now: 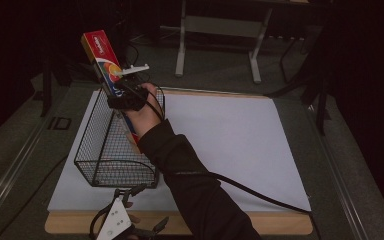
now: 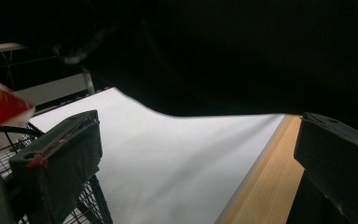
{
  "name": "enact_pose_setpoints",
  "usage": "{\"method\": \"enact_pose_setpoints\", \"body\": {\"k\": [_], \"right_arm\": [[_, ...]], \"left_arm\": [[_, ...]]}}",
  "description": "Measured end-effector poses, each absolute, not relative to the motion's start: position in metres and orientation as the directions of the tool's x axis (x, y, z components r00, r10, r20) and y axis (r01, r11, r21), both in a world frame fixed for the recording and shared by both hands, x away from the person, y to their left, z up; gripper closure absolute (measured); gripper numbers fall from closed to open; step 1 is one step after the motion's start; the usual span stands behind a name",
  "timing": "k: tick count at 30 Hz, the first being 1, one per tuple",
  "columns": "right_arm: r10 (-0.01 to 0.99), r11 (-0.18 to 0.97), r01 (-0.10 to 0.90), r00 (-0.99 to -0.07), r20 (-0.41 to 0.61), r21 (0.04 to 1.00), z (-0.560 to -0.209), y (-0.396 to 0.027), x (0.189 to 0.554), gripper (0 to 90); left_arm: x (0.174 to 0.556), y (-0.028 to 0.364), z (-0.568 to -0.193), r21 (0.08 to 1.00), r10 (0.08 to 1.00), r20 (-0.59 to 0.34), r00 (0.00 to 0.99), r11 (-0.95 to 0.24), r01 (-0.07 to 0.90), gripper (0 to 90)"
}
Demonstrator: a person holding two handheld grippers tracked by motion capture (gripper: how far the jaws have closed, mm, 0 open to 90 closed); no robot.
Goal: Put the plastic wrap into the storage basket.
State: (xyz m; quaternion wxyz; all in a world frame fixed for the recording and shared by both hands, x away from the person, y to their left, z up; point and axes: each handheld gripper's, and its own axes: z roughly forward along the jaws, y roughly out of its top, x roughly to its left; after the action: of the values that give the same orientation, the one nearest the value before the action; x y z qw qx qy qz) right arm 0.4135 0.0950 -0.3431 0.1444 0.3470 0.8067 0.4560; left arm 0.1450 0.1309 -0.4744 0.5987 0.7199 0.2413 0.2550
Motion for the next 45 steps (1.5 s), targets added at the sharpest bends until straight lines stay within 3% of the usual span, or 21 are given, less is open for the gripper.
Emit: {"method": "enact_pose_setpoints", "body": {"k": [5,18,27,34,45], "right_arm": [[0.697,0.337,0.463,-0.708,0.114,0.820,-0.366,0.100,0.414,40.1],[0.712,0.399,0.496,-0.698,0.081,0.771,-0.406,0.108,0.414,40.0],[0.746,0.413,0.575,-0.658,0.099,0.706,-0.433,0.105,0.417,39.8],[0.765,0.402,0.656,-0.624,0.159,0.638,-0.446,0.101,0.424,39.5],[0.766,0.433,0.656,-0.629,0.131,0.618,-0.450,0.104,0.424,37.6]], "left_arm": [[0.145,0.131,-0.475,0.984,0.652,0.079,0.754,-0.171,0.044,1.3],[0.145,0.132,-0.475,0.984,0.653,0.080,0.753,-0.171,0.044,1.3],[0.145,0.131,-0.475,0.984,0.653,0.080,0.753,-0.171,0.043,1.3],[0.146,0.131,-0.475,0.984,0.652,0.079,0.754,-0.170,0.044,1.3],[0.146,0.131,-0.475,0.985,0.650,0.077,0.756,-0.168,0.044,1.3]]}}
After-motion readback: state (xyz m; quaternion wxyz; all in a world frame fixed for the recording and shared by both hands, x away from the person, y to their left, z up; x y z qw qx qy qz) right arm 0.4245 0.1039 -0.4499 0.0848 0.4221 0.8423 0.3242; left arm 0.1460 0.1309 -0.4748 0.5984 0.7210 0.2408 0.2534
